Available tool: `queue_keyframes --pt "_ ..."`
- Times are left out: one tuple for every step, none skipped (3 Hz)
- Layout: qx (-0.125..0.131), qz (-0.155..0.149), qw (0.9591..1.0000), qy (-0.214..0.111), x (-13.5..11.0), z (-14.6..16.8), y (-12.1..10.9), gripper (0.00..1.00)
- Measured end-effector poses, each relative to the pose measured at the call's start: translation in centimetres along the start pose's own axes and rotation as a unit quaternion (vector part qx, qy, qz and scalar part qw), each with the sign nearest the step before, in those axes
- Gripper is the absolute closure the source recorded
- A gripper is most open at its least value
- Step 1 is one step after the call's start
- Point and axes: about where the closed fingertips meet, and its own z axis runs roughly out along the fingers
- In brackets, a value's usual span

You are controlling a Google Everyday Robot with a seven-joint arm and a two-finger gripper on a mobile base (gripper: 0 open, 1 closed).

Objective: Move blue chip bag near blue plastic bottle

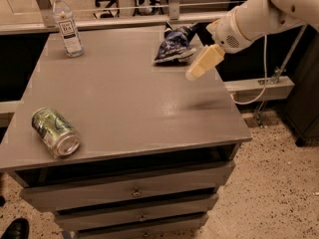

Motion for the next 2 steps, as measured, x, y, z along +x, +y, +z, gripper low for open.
queue_keyframes --pt "0.022 0.025 0.9984 -0.045 -1.3 3.6 -3.6 0.00" --pt "0.035 0.056 0.9952 -0.073 -1.8 6.8 -6.9 0.00"
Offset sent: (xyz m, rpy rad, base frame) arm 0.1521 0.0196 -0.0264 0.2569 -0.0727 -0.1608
